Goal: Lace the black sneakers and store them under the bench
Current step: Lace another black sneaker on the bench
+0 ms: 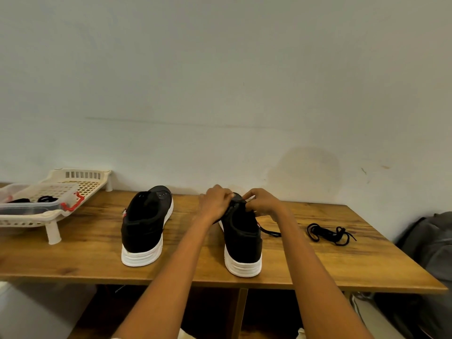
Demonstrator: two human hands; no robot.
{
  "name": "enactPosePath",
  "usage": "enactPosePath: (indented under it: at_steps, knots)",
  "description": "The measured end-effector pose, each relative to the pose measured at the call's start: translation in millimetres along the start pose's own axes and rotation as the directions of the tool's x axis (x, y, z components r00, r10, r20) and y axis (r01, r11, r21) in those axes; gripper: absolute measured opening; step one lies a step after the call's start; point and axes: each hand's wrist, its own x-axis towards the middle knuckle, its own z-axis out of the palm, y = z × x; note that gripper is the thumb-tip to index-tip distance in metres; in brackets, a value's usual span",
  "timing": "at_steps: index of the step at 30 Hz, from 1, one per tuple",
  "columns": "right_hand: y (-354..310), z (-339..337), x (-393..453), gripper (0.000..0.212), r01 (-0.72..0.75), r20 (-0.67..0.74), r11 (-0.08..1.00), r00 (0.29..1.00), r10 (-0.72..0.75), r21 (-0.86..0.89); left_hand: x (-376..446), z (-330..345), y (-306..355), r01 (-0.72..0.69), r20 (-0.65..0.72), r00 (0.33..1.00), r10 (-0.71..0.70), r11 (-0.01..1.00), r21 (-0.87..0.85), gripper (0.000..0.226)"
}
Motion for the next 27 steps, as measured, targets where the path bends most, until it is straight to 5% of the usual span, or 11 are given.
enactPosePath:
  at_steps: [7, 14, 16, 18, 21, 24, 27]
  knots:
    - [6.1, -1.8, -5.3, 0.027, -0.009, 0.005, 0.976, 1.0, 0.009, 0.219, 4.0, 2.9, 6.3, -0.069, 0.085, 0.993, 0.079, 0.991, -0.119, 0.021]
    - [3.7, 2.8, -3.3, 0.025, 0.047, -0.055, 0.993, 0.998, -0.041, 0.111, 7.3, 8.3, 1.6, -0.137, 0.085, 0.987, 0.137, 0.99, -0.008, 0.017]
    - [-0.5, 7.3, -3.0, 0.028, 0.078, -0.068, 0.996, 0.994, -0.08, -0.037, 8.2, 7.3, -4.0, -0.083, 0.149, 0.984, 0.101, 0.989, -0.119, 0.02]
    - [-3.1, 12.4, -3.3, 0.032, 0.117, -0.086, 0.975, 0.987, -0.135, -0.19, 8.2, 2.1, -10.6, 0.078, 0.226, 0.974, 0.015, 0.914, -0.397, 0.021]
    - [-1.1, 16.5, -3.5, 0.03, 0.163, -0.09, 0.942, 0.976, -0.198, -0.295, 3.2, -1.1, -18.7, 0.322, 0.344, 0.933, -0.105, 0.67, -0.669, 0.027]
    - [1.1, 13.3, -0.6, 0.025, 0.202, -0.068, 0.939, 0.971, -0.229, -0.277, 0.8, 1.2, -22.0, 0.38, 0.369, 0.919, -0.137, 0.548, -0.745, 0.027]
    - [4.6, 12.5, 4.3, 0.021, 0.204, -0.112, 0.944, 0.965, -0.239, -0.258, 2.3, 5.3, -19.7, 0.369, 0.348, 0.925, -0.152, 0.577, -0.729, 0.02]
